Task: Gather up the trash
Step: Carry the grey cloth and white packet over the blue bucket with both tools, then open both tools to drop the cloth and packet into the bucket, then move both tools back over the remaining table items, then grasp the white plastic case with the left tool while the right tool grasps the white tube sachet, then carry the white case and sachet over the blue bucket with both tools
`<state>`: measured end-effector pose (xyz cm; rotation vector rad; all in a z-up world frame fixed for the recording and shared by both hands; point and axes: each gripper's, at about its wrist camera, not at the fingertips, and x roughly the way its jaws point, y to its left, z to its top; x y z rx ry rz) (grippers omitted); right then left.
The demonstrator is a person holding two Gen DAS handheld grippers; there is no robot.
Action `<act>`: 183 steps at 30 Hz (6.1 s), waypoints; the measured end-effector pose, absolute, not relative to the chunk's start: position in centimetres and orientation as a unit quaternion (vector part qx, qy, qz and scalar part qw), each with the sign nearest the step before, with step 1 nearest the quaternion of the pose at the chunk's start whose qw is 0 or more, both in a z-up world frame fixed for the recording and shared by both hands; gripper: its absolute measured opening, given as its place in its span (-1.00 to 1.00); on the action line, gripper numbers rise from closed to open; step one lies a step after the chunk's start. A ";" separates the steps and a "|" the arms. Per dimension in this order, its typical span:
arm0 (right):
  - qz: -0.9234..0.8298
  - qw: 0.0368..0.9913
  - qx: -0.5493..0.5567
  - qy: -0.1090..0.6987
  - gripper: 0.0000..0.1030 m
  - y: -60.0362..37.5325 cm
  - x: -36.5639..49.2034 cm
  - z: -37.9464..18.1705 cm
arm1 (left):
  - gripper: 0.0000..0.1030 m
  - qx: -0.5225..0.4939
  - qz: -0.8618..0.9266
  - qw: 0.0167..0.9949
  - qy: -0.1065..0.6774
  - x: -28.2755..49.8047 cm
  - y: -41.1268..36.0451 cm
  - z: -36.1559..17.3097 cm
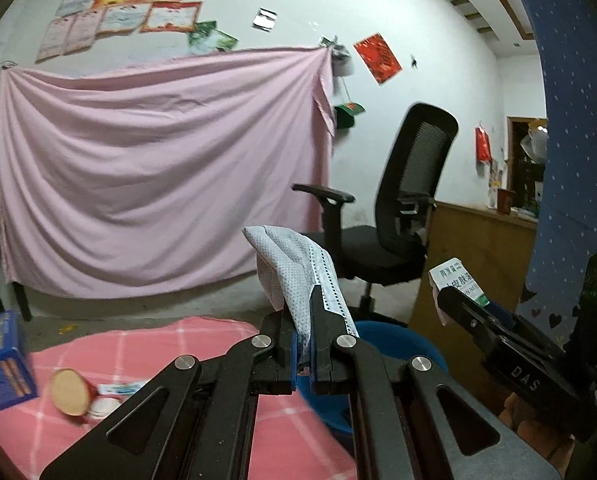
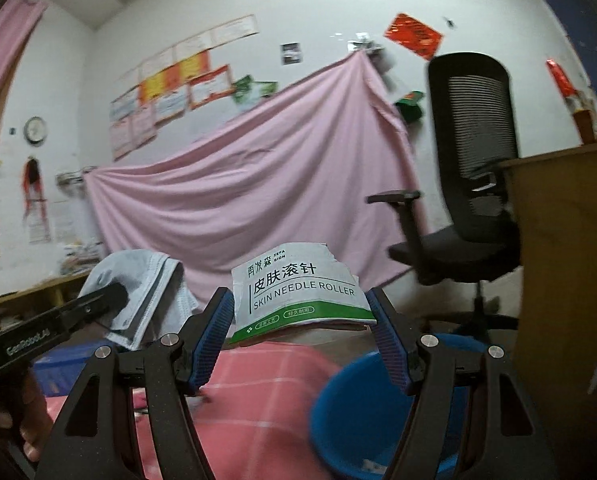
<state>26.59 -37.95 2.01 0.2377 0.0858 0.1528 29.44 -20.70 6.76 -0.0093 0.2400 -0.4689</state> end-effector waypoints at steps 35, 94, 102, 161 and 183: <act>0.029 0.933 0.253 0.254 0.53 -45.7 33.6 -5.4 | -0.39 -0.074 -0.235 0.898 0.364 40.5 -26.4 0.1; 0.177 0.983 0.004 0.039 1.00 -23.4 28.8 2.3 | 0.96 -0.028 0.040 0.995 0.088 25.0 -0.6 2.5; 0.188 0.976 -0.064 0.086 1.00 -19.8 29.9 0.4 | 0.96 -0.032 0.034 0.990 0.134 25.6 1.0 0.1; 0.235 0.860 -0.018 0.452 -0.62 -18.9 39.8 -7.1 | -0.06 -0.059 -0.095 0.892 0.438 36.1 -3.4 -3.8; 0.278 0.910 0.034 0.306 -0.65 -23.7 32.0 -2.2 | -0.06 -0.084 -0.115 0.930 0.338 29.0 -5.1 -0.1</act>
